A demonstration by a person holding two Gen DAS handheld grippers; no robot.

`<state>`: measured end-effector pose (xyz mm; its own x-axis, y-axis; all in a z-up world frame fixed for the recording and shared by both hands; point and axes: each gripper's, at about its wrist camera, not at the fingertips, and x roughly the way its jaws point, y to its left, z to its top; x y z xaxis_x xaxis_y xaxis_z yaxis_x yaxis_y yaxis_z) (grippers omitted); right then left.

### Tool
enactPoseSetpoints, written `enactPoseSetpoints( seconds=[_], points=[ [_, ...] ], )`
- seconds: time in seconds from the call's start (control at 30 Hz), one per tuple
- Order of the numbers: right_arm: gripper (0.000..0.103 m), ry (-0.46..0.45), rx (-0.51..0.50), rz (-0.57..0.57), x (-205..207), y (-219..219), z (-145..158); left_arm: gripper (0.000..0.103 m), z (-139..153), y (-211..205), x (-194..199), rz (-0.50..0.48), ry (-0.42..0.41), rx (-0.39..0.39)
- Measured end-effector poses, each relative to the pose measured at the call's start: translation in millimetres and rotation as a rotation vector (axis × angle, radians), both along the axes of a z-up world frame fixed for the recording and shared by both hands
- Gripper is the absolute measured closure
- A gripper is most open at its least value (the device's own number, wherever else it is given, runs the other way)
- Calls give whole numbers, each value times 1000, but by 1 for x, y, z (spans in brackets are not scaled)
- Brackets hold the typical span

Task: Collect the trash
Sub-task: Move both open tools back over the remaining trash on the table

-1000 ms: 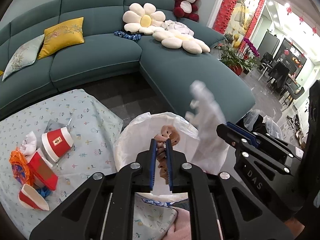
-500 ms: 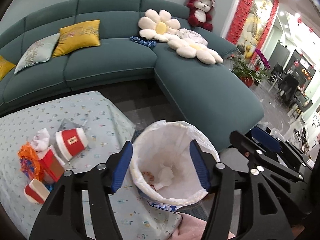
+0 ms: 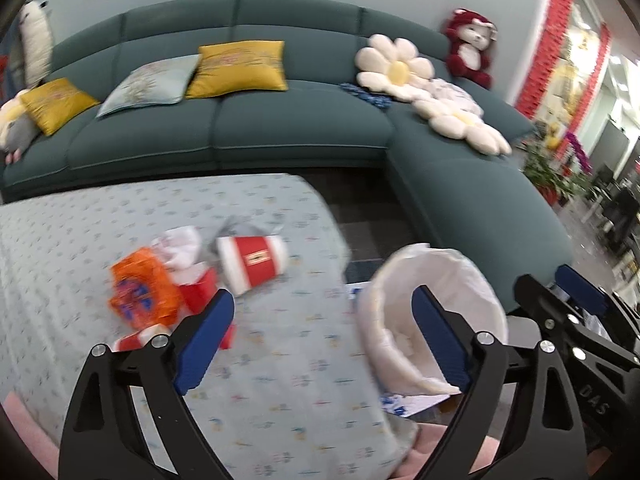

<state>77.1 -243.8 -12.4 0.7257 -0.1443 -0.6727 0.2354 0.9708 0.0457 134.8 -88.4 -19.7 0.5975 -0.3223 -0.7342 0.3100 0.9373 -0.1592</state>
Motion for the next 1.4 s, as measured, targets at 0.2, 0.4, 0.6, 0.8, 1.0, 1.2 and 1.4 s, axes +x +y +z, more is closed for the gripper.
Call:
enactPoseSetpoints(
  seconds=[0.2,0.4,0.6,0.8,1.0,1.2,1.4],
  points=[
    [37,15,1,64,7,40,-3,16,-10,42,2,80,18,20],
    [36,34,-5,113,12,72,-9,15,-16,72,2,138,31,22],
    [36,66,-16,146,17,97,-18,13,-26,101,4,188,51,11],
    [35,93,-22,166,25,114,-28,12,-42,127,6,230,90,8],
    [35,122,-19,183,35,129,-40,12,-61,144,9,257,131,17],
    [35,156,-18,209,49,145,-57,11,-83,158,18,288,184,27],
    [35,193,1,233,70,156,-78,11,-111,170,32,309,263,22]
  ],
)
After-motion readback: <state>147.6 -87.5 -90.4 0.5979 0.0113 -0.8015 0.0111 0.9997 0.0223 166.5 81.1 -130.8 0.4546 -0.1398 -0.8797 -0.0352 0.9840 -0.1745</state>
